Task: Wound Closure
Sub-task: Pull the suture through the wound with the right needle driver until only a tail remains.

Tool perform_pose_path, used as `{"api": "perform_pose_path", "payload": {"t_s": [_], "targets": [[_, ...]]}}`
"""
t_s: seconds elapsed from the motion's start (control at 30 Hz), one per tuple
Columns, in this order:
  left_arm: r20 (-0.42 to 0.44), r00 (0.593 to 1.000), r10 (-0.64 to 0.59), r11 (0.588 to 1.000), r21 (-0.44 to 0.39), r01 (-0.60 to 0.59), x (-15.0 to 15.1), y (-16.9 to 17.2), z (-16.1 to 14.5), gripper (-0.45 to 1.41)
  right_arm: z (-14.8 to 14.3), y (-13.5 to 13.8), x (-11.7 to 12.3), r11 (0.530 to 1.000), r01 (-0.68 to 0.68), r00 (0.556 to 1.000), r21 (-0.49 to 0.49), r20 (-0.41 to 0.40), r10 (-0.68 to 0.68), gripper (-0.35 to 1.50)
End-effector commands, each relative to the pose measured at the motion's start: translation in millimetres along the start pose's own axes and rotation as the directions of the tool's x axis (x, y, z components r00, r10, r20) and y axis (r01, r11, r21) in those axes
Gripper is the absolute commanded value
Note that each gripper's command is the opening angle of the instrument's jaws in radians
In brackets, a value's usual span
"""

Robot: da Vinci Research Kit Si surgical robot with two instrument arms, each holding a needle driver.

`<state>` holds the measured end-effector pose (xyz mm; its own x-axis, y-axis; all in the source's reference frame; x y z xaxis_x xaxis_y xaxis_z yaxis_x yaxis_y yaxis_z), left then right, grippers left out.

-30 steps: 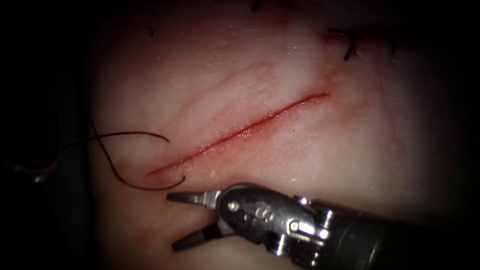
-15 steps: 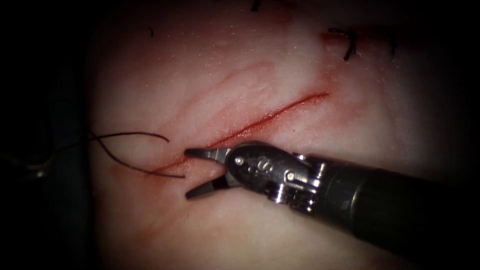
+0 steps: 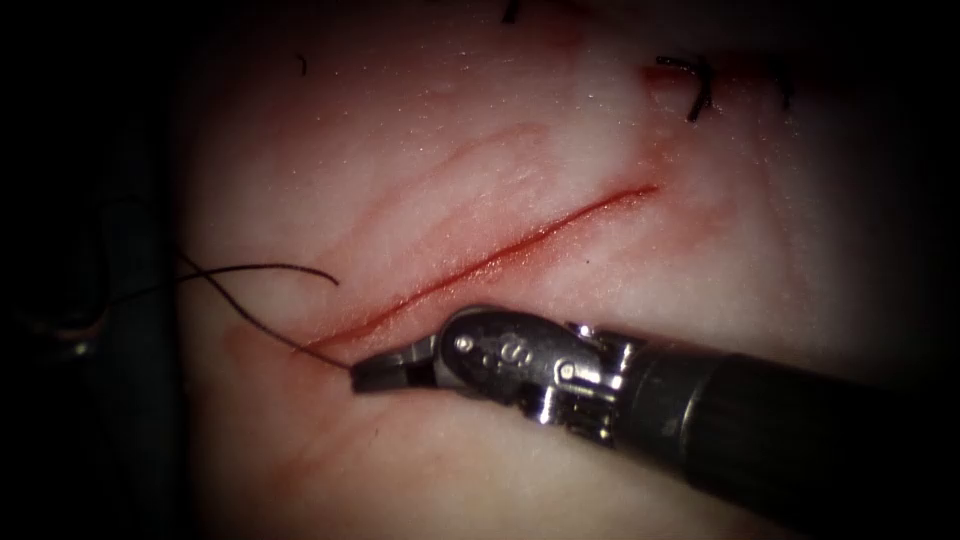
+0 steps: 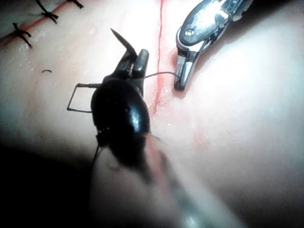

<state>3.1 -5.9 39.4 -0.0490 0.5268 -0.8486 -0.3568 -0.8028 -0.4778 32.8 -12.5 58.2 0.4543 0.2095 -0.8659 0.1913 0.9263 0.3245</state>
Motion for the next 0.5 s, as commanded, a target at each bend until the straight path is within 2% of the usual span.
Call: {"api": "perform_pose_path", "payload": {"t_s": [0.03,0.13,0.23,0.27,0.4,0.5], "targets": [[-0.003,1.000,0.004,1.000,0.000,-0.004,-0.4,-0.3,0.7,-0.35,-0.3,-0.5,0.8,1.000,0.000,1.000,0.010,-0.001,0.000,-0.35],[-0.004,1.000,0.017,1.000,0.001,-0.017,-1.1,-0.4,1.2,-0.35,-1.3,-3.5,2.1,0.999,0.014,1.000,0.046,0.006,-0.015,-0.35],[0.008,1.000,0.011,1.000,0.002,-0.011,-1.7,-0.2,1.9,-0.35,-1.2,-6.0,3.1,0.996,0.033,0.999,0.082,0.002,-0.033,-0.35],[0.012,1.000,0.003,1.000,0.000,-0.003,-2.1,0.0,2.4,-0.35,-0.7,-7.7,4.1,0.993,0.022,1.000,0.115,0.000,-0.022,-0.35],[0.027,1.000,-0.010,1.000,0.003,0.009,-2.5,0.2,3.0,-0.35,0.7,-10.6,6.4,0.984,0.030,0.998,0.176,-0.053,-0.021,-0.35],[0.036,0.999,-0.009,1.000,0.000,0.009,-2.6,0.1,2.8,-0.35,1.4,-10.6,7.0,0.978,0.041,0.996,0.203,-0.081,-0.025,-0.35]]}}
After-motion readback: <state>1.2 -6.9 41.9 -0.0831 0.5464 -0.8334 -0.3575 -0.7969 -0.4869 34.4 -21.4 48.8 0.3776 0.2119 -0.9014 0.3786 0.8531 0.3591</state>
